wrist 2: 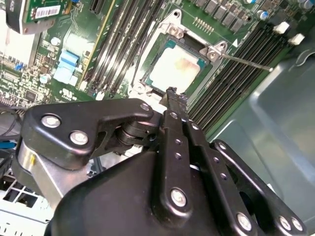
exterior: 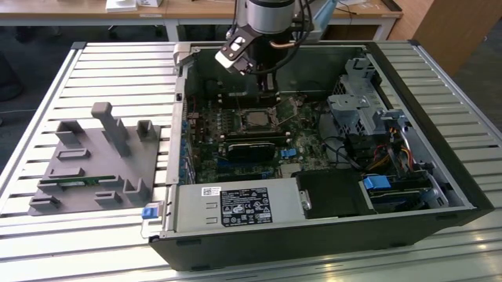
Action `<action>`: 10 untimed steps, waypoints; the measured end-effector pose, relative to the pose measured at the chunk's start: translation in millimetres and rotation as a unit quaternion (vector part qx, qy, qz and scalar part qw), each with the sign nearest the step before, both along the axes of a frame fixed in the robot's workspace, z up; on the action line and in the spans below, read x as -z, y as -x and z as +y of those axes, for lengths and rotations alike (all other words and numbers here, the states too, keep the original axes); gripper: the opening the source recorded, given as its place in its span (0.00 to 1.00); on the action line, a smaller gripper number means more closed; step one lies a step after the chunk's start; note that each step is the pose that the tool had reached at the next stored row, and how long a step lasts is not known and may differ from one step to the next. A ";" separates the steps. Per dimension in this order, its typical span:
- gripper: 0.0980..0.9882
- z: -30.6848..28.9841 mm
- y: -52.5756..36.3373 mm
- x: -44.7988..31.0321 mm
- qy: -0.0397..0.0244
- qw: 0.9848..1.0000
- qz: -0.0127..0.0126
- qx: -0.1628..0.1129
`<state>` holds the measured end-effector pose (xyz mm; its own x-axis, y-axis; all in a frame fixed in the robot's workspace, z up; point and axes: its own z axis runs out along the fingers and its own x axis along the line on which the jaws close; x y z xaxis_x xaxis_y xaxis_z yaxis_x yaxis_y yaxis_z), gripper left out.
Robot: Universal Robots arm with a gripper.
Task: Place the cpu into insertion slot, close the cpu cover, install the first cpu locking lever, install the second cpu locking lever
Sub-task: 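Close the cpu cover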
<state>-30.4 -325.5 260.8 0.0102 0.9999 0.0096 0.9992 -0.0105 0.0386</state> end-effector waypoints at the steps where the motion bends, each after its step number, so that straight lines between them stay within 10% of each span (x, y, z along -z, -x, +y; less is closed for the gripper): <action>1: 0.01 0.0 -2.2 0.1 0.000 1.000 0.000 0.000; 10: 0.01 0.0 -13.1 0.3 0.000 1.000 0.000 0.000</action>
<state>-17.3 -325.5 260.4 0.0102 0.9999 0.0098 0.9992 -0.0105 0.0386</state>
